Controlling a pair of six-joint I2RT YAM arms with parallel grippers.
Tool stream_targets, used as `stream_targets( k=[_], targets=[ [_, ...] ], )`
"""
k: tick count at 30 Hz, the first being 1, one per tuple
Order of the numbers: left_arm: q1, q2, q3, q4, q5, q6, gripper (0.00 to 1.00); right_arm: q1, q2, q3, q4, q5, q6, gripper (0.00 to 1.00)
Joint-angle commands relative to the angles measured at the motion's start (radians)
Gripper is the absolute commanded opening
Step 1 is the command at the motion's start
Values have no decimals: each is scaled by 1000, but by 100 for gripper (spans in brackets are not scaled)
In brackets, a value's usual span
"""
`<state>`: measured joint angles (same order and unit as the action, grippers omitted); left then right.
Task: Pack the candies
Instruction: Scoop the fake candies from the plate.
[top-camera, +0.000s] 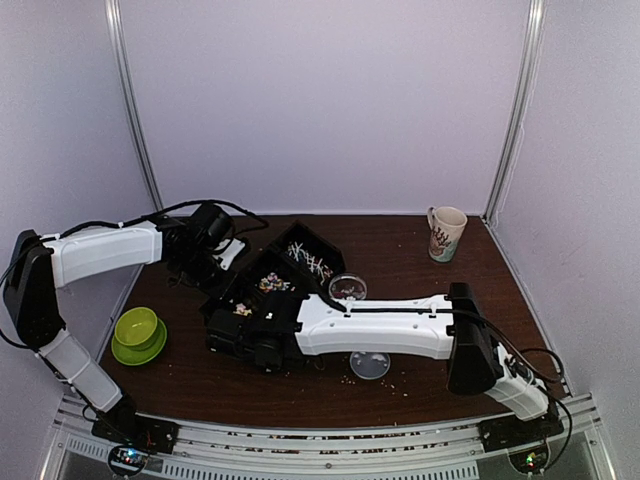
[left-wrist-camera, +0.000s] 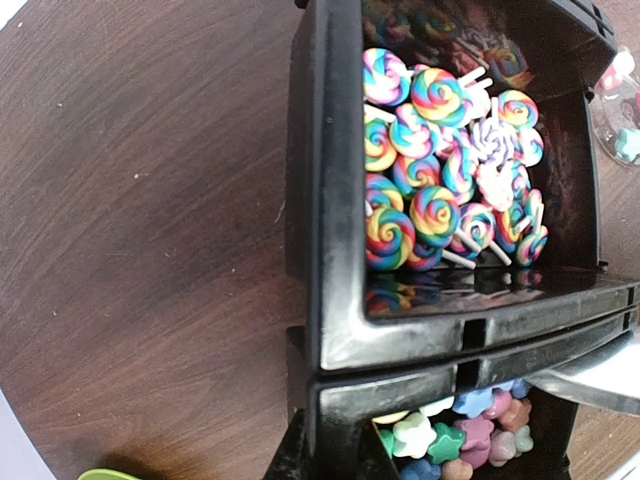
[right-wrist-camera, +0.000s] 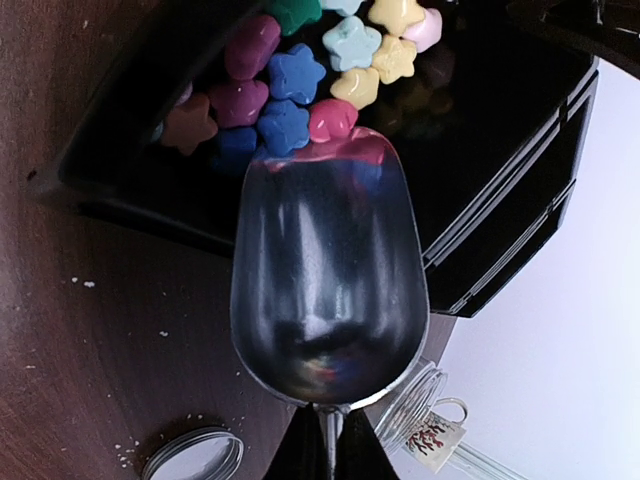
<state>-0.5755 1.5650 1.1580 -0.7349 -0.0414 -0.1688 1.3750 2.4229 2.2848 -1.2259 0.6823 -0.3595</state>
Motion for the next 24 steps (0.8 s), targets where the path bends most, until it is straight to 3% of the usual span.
stream_targets(
  k=[1,12,24],
  targets=[
    [-8,-68,58,124,63,4,0,16,12,16,75,-46,-60,0],
    [-8,-72,56,130,91,0,0,-26,-13,-85,169,-308,-21,0],
    [-6,-69,51,141,135,-10,0,-142,-142,-321,454,-598,131,0]
  ],
)
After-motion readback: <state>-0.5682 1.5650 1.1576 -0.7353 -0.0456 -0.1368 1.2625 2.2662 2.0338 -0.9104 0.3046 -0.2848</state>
